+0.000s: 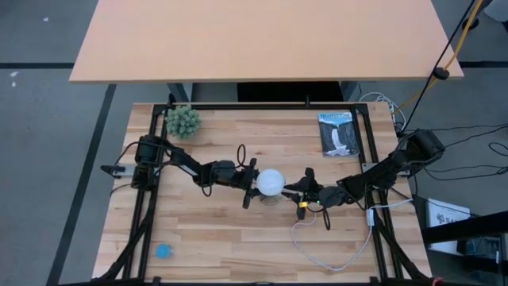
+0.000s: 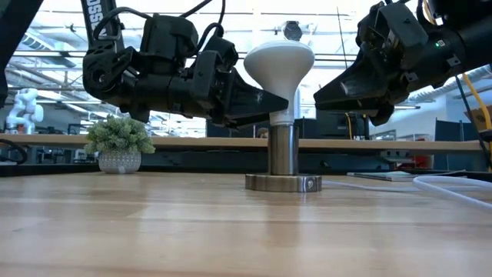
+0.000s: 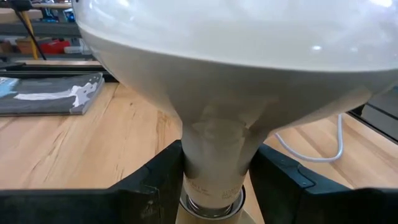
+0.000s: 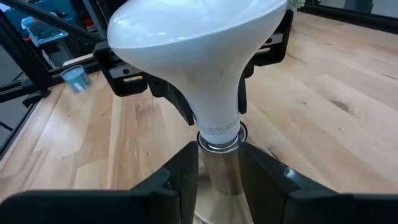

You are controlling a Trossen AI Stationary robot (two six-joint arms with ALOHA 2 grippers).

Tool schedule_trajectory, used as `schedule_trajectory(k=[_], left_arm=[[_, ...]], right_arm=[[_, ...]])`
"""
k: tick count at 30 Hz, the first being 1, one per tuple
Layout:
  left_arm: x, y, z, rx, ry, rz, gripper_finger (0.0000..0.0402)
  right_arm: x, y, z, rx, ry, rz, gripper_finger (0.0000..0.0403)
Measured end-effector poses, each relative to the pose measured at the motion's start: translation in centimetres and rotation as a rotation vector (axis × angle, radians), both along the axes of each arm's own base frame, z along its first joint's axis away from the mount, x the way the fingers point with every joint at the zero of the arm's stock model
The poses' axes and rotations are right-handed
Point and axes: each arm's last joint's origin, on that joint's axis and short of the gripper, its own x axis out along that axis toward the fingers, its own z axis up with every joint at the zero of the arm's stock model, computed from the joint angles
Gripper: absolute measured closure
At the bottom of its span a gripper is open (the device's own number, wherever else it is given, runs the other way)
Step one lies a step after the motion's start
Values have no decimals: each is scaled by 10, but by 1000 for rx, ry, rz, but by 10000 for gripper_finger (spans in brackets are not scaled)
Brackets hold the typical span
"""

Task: Screw lightbulb
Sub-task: Insert the white light bulb into the gold lamp

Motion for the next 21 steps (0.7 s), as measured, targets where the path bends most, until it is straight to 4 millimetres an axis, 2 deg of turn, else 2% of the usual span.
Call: schedule_trajectory(k=[14, 21], left_arm=[[0, 0, 0, -7, 2, -1, 233], [0, 0, -2, -9, 26, -5, 190]], right_arm=[[0, 0, 0, 21, -5, -6, 296], [0, 0, 0, 21, -5, -6, 296]])
